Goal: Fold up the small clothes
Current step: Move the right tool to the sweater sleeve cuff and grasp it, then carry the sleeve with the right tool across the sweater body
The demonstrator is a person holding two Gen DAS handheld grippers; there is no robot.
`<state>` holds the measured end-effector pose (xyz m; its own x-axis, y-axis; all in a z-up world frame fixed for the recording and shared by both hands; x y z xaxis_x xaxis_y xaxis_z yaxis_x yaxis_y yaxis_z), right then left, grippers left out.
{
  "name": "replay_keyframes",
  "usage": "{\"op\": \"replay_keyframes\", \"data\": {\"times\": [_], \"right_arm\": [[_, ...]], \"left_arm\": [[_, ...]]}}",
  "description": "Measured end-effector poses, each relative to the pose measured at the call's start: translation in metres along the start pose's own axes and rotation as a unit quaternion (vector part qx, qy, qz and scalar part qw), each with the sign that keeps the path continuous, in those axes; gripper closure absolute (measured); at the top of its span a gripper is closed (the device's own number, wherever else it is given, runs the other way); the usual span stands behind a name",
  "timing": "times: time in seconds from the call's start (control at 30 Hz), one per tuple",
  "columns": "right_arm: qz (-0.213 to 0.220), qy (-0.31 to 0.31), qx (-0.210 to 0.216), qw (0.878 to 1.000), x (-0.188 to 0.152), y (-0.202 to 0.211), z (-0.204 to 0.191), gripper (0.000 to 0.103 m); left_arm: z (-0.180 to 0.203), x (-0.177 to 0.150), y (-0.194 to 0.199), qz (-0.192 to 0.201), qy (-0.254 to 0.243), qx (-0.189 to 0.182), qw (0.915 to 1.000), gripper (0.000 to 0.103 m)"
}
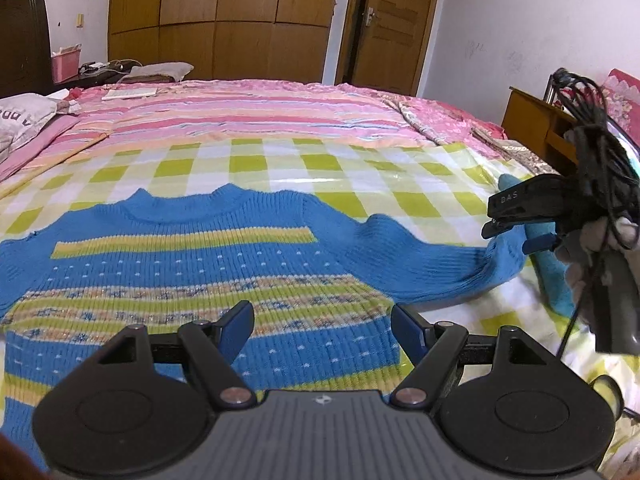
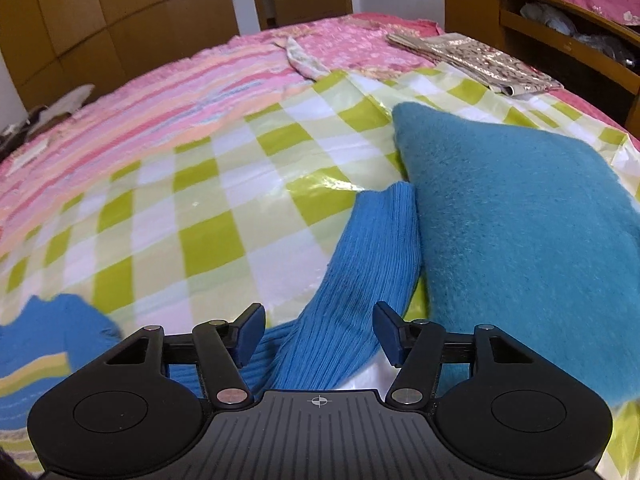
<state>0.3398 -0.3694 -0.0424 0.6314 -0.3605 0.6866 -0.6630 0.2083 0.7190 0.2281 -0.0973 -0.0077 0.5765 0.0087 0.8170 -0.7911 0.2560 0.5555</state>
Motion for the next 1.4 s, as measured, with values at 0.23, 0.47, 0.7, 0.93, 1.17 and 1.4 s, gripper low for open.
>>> {"op": "replay_keyframes", "data": {"times": [0.23,0.47,0.7,0.93,1.17,1.4], "right_arm": [[-0.015,-0.021,-0.018,1.000,-0.001,-0.022,0.008,0.079],[0.024,-0.046,0.038,0.998,0.006,0.016,0.010,0.091],[0.055,-0.020,0.141,0.988,0.011,0.072,-0.052,0.092],[0.050,0.036,0.261,0.964,-0.009,0.107,-0.162,0.092],[0.011,0.146,0.369,0.918,-0.070,0.114,-0.274,0.090],[-0.047,0.256,0.378,0.888,-0.133,0.107,-0.306,0.086]], "left_arm": [[-0.012,-0.008,-0.003,-0.015,0.008,0.006,0.9998,0.023],[-0.023,-0.005,0.012,-0.003,0.018,0.004,0.9998,0.023],[-0.051,-0.004,0.038,0.015,0.032,0.013,0.9993,0.023],[-0.101,-0.017,0.065,0.021,0.055,0.043,0.9974,0.023],[-0.145,-0.048,0.083,0.017,0.081,0.070,0.9941,0.023],[-0.171,-0.047,0.081,0.032,0.106,0.088,0.9900,0.023]]}}
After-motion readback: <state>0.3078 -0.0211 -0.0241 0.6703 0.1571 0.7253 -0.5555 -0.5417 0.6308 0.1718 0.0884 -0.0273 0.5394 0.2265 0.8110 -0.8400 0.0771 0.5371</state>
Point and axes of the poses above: each gripper's, at about its wrist camera, not at the fingertips, and y roughly against the way its jaws point, z to its right, x to its top, the point moved 4 cm from there along -y, roughly the way its jaws point, and after that the axes turned 5 degrees about z, right-handed, at the moved point
